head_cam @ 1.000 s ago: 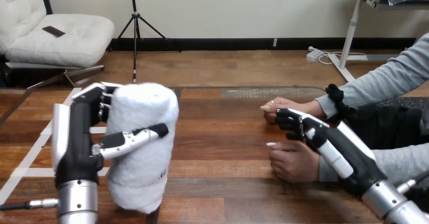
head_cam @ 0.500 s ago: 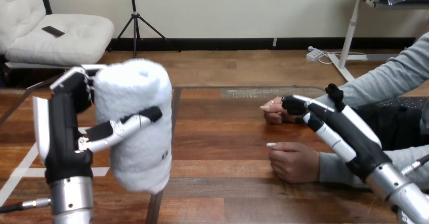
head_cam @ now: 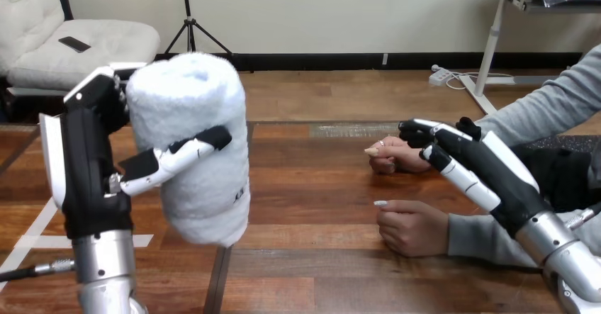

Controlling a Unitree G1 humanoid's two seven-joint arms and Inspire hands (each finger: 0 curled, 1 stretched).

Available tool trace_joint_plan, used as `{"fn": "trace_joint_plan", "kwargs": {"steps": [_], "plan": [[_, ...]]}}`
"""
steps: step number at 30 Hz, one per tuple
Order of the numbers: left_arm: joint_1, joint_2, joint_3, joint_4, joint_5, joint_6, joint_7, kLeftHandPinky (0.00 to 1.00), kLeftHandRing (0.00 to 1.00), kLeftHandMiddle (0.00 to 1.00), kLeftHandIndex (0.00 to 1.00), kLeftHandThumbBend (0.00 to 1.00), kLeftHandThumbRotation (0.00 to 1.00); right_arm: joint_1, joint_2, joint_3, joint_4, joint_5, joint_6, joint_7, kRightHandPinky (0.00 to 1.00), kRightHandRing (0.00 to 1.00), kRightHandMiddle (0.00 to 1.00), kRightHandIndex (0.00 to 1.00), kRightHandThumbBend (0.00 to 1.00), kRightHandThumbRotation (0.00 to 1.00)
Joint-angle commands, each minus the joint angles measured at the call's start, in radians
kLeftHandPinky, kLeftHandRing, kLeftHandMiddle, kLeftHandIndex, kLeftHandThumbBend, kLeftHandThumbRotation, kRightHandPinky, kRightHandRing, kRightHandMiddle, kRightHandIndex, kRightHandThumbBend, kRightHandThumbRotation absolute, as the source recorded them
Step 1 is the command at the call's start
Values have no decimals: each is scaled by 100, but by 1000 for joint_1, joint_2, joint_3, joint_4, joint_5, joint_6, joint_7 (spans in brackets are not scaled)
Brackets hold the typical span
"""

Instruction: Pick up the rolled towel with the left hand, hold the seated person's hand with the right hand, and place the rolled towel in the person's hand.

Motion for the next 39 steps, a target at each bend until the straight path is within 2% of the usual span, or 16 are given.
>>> {"fn": "trace_joint_plan", "kwargs": {"steps": [1,7,17,20,22,24,27,30,32,39], "plan": [[-68,-14,19,-32,4,-30,-1,30,34,40,43,67,0,-84,-31,12,24,-30,-45,-50,80,83,84,84,61,100],[-68,-20,20,-27,2,-34,-5,30,34,39,43,67,0,-95,-48,23,37,-74,-49,-91,78,82,84,84,59,100],[-67,-29,26,-21,-10,-37,-24,30,34,39,43,68,0,-118,-74,46,66,-109,-35,-113,74,81,84,84,53,100],[-66,-32,28,-23,-12,-36,-32,29,34,39,43,68,0,-125,-80,52,74,-117,-23,-113,73,81,84,85,56,99],[-66,-34,30,-25,-10,-35,-34,29,34,39,43,68,0,-129,-84,55,79,-121,-15,-112,73,81,84,85,62,97],[-66,-36,32,-27,-9,-34,-36,29,34,39,43,68,0,-133,-88,59,83,-127,-5,-112,73,81,84,85,65,95],[-65,-39,34,-30,-8,-32,-39,29,33,39,42,68,0,-141,-96,66,90,-138,18,-108,73,82,85,86,70,92],[-64,-40,35,-31,-7,-32,-41,29,33,39,42,68,0,-148,-106,77,94,-147,46,-101,75,83,86,87,76,84],[-64,-41,35,-32,-6,-31,-42,29,33,39,42,68,0,-152,-112,84,95,-153,61,-97,76,84,87,88,81,75],[-62,-42,35,-33,-13,-31,-50,29,33,39,42,68,0,-174,-133,107,111,-170,109,-58,77,87,90,90,89,59]]}}
